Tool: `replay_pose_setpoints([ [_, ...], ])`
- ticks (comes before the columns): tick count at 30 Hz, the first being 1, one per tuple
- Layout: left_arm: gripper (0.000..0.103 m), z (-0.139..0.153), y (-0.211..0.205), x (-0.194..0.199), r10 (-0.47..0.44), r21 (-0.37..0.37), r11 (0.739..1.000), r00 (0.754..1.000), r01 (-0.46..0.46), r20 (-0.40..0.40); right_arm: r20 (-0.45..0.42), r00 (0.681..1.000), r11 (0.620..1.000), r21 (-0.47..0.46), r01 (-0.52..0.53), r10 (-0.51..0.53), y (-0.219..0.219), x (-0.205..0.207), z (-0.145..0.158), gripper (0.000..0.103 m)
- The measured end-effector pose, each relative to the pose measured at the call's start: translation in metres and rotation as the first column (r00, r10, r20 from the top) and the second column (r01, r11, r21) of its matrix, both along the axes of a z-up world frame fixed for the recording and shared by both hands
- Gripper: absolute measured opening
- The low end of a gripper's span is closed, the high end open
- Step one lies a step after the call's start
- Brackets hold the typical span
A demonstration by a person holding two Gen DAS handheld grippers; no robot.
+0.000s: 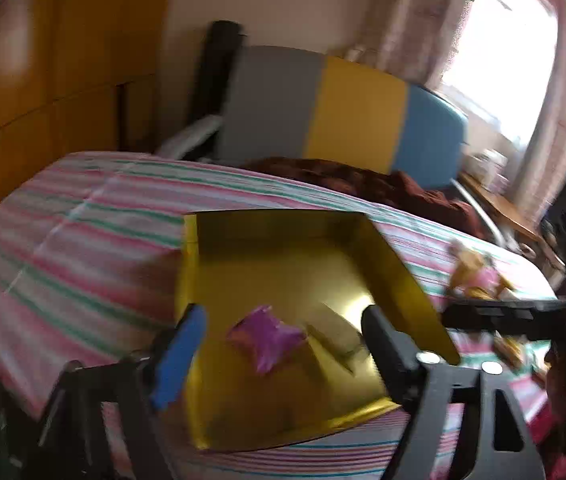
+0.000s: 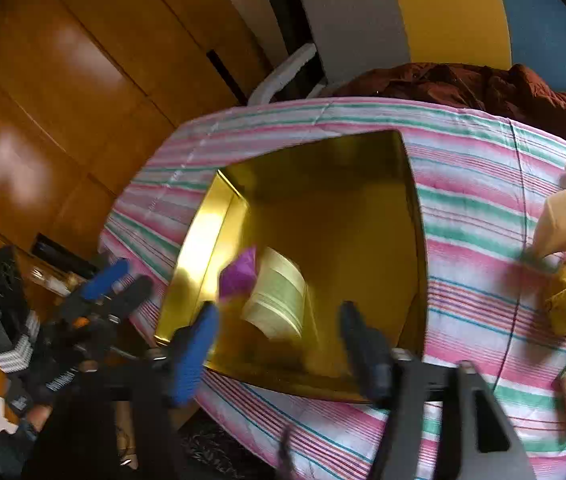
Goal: Organize objects
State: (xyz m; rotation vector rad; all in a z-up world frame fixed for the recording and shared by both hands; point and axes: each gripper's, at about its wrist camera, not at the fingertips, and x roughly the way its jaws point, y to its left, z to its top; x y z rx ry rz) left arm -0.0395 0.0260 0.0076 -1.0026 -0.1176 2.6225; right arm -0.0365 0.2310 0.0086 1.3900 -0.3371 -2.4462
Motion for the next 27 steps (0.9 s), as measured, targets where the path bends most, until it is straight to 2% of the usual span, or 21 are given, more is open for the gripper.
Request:
replay_pose_setpoints([
  [4,0.088,-0.010,-0.010,0.000,0.066,-0.052,0.996,0.998,-0.067,-0.021,-0.073,0.997,0.984,0.176,0.028,-0.015,-0.018,0.008,-0.003,0.079],
  [6,0.091,-0.015,-0.010,0.002,0.086,-0.067,0.994,0.996,-0.087,-0.015,-0.173,0.984,0.961,0.264,0.083,-0.037,-0.021,0.020,0.000,0.079],
  [9,0.091,-0.014,-0.004,0.006,0.079,-0.084,0.993,0.997,-0.081,-0.022,-0.303,0.951,0.925,0.343,0.162,-0.055,-0.026,0.041,0.007,0.079],
  [11,0.093,-0.012,0.001,0.010,0.062,-0.101,0.993,0.997,-0.065,-0.038,-0.358,0.931,0.915,0.348,0.206,-0.074,-0.025,0.051,0.009,0.079],
  [13,0.096,-0.010,0.007,0.011,0.047,-0.113,0.992,0.997,-0.053,-0.053,-0.343,0.934,0.920,0.327,0.218,-0.099,-0.021,0.049,0.005,0.079],
  [17,0.097,-0.008,0.016,0.014,0.011,-0.116,0.993,0.999,-0.016,-0.050,-0.235,0.963,0.953,0.237,0.190,-0.134,-0.011,0.046,-0.009,0.075],
  [18,0.097,-0.008,0.018,0.014,0.003,-0.118,0.993,0.999,-0.008,-0.044,-0.231,0.963,0.951,0.241,0.193,-0.137,-0.013,0.048,-0.011,0.072],
  [27,0.097,-0.008,0.024,0.020,-0.001,-0.145,0.989,0.999,-0.004,-0.039,-0.222,0.967,0.952,0.247,0.183,-0.128,-0.018,0.056,-0.017,0.072],
])
